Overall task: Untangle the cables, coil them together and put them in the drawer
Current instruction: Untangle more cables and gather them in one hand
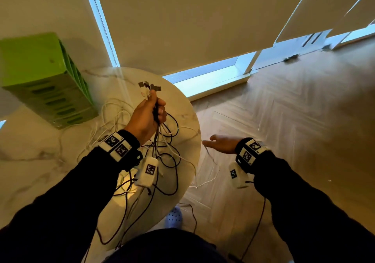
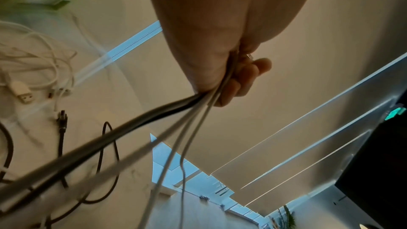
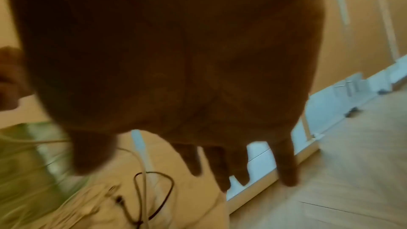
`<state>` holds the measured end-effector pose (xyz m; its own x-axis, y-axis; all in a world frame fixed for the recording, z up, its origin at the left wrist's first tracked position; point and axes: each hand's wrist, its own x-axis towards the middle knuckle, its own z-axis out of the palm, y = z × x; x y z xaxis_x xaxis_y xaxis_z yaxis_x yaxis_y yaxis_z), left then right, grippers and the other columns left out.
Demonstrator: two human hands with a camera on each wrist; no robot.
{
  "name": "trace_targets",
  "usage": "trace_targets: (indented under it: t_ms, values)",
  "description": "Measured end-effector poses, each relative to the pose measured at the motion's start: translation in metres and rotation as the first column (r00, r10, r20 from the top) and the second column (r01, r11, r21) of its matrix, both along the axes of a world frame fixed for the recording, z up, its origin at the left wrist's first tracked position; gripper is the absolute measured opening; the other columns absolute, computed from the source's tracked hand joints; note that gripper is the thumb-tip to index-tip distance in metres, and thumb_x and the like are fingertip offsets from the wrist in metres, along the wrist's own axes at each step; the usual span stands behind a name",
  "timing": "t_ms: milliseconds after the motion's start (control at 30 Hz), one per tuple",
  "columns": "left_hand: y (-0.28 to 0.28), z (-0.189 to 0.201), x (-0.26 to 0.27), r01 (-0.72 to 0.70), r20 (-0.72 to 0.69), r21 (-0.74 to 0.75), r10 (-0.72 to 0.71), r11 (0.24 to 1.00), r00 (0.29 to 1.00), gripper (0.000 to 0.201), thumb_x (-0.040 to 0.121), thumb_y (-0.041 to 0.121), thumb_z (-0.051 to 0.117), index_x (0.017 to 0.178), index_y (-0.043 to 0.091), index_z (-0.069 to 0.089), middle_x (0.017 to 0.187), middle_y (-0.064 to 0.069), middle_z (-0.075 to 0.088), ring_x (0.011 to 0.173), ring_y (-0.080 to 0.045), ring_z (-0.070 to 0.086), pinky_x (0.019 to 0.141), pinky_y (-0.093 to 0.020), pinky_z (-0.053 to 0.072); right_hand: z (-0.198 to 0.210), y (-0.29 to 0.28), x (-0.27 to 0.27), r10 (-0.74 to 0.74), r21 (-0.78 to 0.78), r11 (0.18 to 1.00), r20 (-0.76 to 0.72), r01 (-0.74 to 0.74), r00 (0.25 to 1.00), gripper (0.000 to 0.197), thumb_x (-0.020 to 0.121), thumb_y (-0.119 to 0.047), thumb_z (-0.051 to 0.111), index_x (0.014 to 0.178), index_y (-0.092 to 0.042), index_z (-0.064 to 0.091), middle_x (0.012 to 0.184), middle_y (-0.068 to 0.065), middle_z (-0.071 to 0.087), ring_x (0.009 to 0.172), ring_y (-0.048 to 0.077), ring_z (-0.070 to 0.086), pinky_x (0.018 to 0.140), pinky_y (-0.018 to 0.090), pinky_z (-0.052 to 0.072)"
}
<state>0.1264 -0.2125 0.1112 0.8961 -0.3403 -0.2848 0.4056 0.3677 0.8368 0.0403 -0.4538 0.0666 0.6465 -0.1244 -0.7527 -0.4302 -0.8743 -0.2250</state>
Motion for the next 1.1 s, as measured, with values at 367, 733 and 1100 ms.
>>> trace_targets:
  t_ms: [367,733,1100]
  values:
    - [0.051,0.02,-0.011,0.293,0.144,0.218,-0.327,0.931,0.934,0.042,0.107,0.047,0.027,0.083,0.016,0.043,0.082,-0.008,0.07,0.083,-0.025,0.066,0.081,-0.041,0.055,0.031,0.149,0.044,0.164,0.714,0.633,0.256,-0.301,0.953,0.04,0.091,-0.027,0.072,0.128,-0.015,0.065,0.134,-0.001,0.063,0.129,0.015,0.053,0.118,0.039,0.034]
    - [0.133,0.044,0.012,0.076,0.1,-0.084,-0.067,0.994,0.993,0.041,0.106,0.049,0.03,0.076,0.023,0.041,0.062,0.006,0.025,0.053,-0.011,0.031,0.074,-0.04,0.057,0.009,0.126,0.037,0.372,0.629,0.768,-0.282,-0.122,0.884,0.044,0.093,-0.033,0.067,0.059,-0.015,0.046,0.055,0.007,0.049,0.063,0.024,0.064,0.082,0.04,0.049]
    - [0.141,0.053,0.053,-0.402,0.121,-0.13,0.417,0.907,0.901,0.022,0.093,0.042,0.063,0.082,0.029,0.05,0.066,0.012,0.037,0.06,-0.007,0.036,0.069,-0.028,0.036,-0.008,0.099,0.015,0.294,0.015,0.925,0.602,-0.379,0.743,0.051,0.093,-0.052,0.06,0.128,-0.022,0.038,0.111,0.002,0.063,0.095,0.022,0.065,0.081,0.039,0.057]
